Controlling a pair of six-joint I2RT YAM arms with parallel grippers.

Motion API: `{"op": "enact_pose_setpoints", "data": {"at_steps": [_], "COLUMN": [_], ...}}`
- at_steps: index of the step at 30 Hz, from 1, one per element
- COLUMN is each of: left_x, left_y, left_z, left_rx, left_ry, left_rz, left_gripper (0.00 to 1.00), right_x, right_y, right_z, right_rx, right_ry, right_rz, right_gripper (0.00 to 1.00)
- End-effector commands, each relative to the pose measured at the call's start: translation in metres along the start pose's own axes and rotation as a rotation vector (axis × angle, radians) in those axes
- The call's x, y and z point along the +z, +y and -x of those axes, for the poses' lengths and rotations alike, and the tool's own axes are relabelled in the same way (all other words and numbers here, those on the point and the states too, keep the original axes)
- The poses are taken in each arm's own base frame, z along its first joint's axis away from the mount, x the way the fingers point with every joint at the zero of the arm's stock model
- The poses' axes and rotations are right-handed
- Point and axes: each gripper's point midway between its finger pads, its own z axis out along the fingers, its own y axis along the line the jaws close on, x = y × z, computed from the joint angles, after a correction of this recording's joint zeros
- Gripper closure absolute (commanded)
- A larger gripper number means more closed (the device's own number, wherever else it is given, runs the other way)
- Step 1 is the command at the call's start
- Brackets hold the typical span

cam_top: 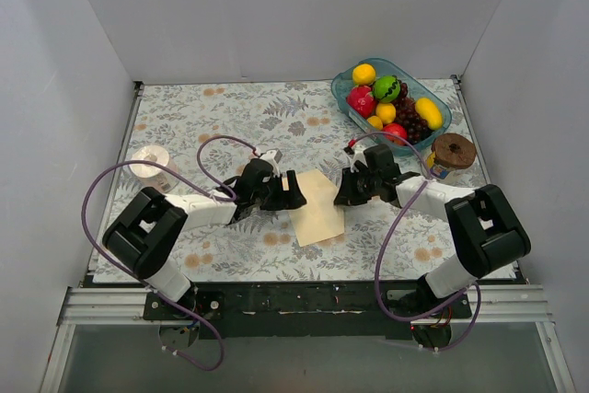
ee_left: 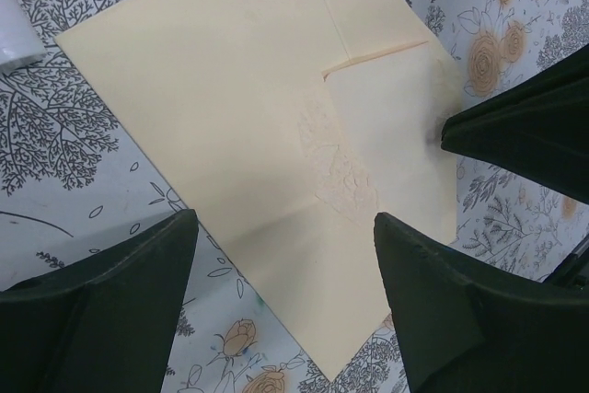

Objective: Place the letter into the envelope and seal it
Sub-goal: Place the 1/2-folded letter in the envelope.

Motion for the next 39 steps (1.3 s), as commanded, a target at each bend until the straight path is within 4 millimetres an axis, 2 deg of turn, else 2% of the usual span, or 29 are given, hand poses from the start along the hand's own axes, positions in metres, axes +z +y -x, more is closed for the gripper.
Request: {"op": "enact_pose_setpoints", "data": {"at_steps": [1, 13, 20, 26, 39], "left_x": [0.004, 0.008, 0.006, 0.007, 0.009], "left_y": [0.002, 0.003, 0.006, 0.005, 0.004], "left_z": [0.0, -0.004, -0.007, -0.007, -0.005], "left_rx": [0.029, 0.04, 0.031, 0.031, 0.028], "left_ry": [0.023, 0.041, 0.044, 0.044, 0.046], "left_rz": [-0.006, -0.01, -0.009, -0.013, -0.018], "left_gripper": [0.23, 0.24, 0.24, 0.24, 0.25], "right_x": [0.003, 0.01, -0.004, -0.011, 0.001], "right_y": [0.009, 0.005, 0.002, 0.002, -0.013], "right_z": [0.016, 0.021, 0.023, 0.027, 0.021], "right_rx": [-0.054, -0.047, -0.04, -0.036, -0.01], "right_ry": [-0.001, 0.004, -0.024, -0.05, -0.013], "right_rz": [0.031, 0.013, -0.037, -0.063, -0.112], "right_gripper": [0.84, 0.84, 0.69, 0.63, 0.62]}}
